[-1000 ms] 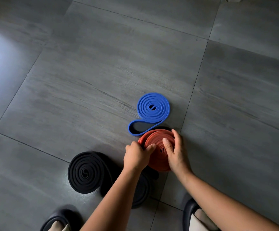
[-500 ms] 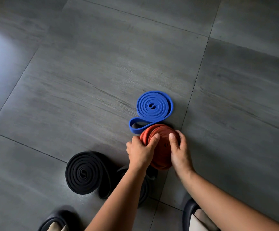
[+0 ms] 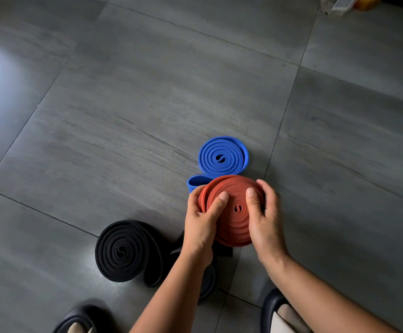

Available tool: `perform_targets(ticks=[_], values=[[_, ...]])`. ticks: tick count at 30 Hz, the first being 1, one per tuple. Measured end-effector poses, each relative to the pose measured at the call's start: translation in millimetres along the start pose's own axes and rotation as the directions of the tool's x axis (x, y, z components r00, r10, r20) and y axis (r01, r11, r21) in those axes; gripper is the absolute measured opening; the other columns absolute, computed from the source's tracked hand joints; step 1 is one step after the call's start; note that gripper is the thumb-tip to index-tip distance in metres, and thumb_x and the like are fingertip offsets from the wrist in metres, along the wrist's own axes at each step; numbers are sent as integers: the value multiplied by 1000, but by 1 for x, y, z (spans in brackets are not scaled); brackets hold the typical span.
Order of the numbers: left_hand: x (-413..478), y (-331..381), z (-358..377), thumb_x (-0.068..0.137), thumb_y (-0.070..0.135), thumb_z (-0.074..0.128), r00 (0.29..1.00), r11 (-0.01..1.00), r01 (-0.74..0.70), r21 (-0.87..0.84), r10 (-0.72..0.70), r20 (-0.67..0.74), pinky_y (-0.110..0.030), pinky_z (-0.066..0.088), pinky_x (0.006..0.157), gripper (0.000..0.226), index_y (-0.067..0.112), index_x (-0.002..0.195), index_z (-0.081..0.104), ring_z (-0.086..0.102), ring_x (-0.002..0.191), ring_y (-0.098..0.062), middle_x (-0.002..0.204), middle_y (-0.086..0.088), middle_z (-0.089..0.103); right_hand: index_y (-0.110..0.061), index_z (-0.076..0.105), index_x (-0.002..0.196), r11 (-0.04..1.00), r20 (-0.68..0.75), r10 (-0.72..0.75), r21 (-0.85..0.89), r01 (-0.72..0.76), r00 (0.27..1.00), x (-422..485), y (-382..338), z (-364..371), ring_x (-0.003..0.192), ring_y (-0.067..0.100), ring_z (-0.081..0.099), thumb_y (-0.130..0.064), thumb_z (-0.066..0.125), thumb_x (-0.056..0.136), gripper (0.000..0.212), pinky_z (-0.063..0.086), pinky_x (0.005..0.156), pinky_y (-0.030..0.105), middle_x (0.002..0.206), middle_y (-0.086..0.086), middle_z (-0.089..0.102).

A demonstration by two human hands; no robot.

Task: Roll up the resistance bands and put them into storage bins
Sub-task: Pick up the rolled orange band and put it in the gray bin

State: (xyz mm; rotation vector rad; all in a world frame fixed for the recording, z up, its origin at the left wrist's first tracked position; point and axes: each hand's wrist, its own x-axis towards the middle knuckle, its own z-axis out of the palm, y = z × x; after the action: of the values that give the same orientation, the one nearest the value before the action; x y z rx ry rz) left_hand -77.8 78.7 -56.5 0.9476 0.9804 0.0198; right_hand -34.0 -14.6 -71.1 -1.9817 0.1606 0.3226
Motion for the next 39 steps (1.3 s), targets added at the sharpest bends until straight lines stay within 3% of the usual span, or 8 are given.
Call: perform_targets(ticks=[2, 9, 15, 21, 26, 33, 37, 39], values=[[-1, 4, -1, 62, 24, 81, 1000, 1000, 5, -20, -5, 18, -38, 54, 83, 52, 27, 108, 56, 65, 90, -17, 102, -3, 67, -11, 47, 127, 1000, -6, -14, 24, 14, 1000, 0, -6, 3, 113, 7, 44, -47, 50, 82, 58, 35, 99, 23, 121, -5, 46], [2, 14, -14, 63, 29, 76, 1000, 998, -1, -64, 2, 18, -44, 50, 85, 44, 27, 104, 59, 63, 90, -22, 99, -5, 67, -9, 47, 125, 999, 15, -50, 16, 50, 999, -3, -10, 19, 110, 7, 45, -42, 49, 86, 51, 35, 93, 18, 121, 1, 47], [13, 17, -29, 64, 29, 78, 997, 992, -77, -98, 73, -40, -33, 52, 88, 56, 40, 113, 53, 65, 92, -9, 103, 4, 67, -11, 49, 121, 991, 44, -134, 10, 133, 990, 5, -15, 40, 112, 12, 48, -58, 38, 77, 65, 38, 97, 23, 120, 2, 50], [9, 45, -38, 78, 31, 66, 974, 981, -183, -63, 172, -151, -30, 51, 90, 29, 40, 103, 55, 61, 95, -9, 101, 10, 64, -12, 49, 120, 986, 105, -164, 25, 162, 981, 9, -45, 60, 112, 14, 49, -55, 40, 79, 60, 39, 98, 25, 120, 6, 52], [-34, 90, -51, 72, 33, 72, 966, 964, -192, -182, 152, -211, -36, 51, 89, 21, 39, 89, 63, 62, 88, -9, 88, 12, 68, -11, 48, 119, 989, 188, -145, 51, 137, 972, -21, -110, 58, 106, 1, 47, -37, 46, 83, 44, 37, 91, 8, 120, 3, 51], [-149, 195, -75, 83, 15, 65, 919, 948, -246, -205, 160, -360, -15, 50, 73, 18, 24, 97, 58, 61, 78, 3, 84, 14, 67, -24, 47, 112, 987, 275, -155, 13, 158, 949, -103, -242, 45, 108, 9, 51, -56, 40, 76, 48, 40, 93, 18, 117, 1, 54], [-227, 265, -110, 66, 38, 71, 883, 946, -264, -190, 157, -443, -16, 51, 77, 44, 22, 105, 59, 63, 87, -1, 95, 9, 69, -27, 47, 112, 984, 400, -163, -5, 180, 902, -163, -329, 52, 109, 11, 52, -61, 39, 72, 53, 40, 92, 18, 117, -1, 55], [-263, 300, -132, 72, 30, 75, 847, 934, -285, -214, 141, -512, -12, 49, 73, 35, 22, 103, 60, 63, 83, 2, 92, 9, 69, -27, 47, 111, 980, 462, -185, 18, 199, 867, -194, -370, 63, 109, 11, 52, -72, 42, 70, 61, 39, 91, 11, 116, 1, 56]])
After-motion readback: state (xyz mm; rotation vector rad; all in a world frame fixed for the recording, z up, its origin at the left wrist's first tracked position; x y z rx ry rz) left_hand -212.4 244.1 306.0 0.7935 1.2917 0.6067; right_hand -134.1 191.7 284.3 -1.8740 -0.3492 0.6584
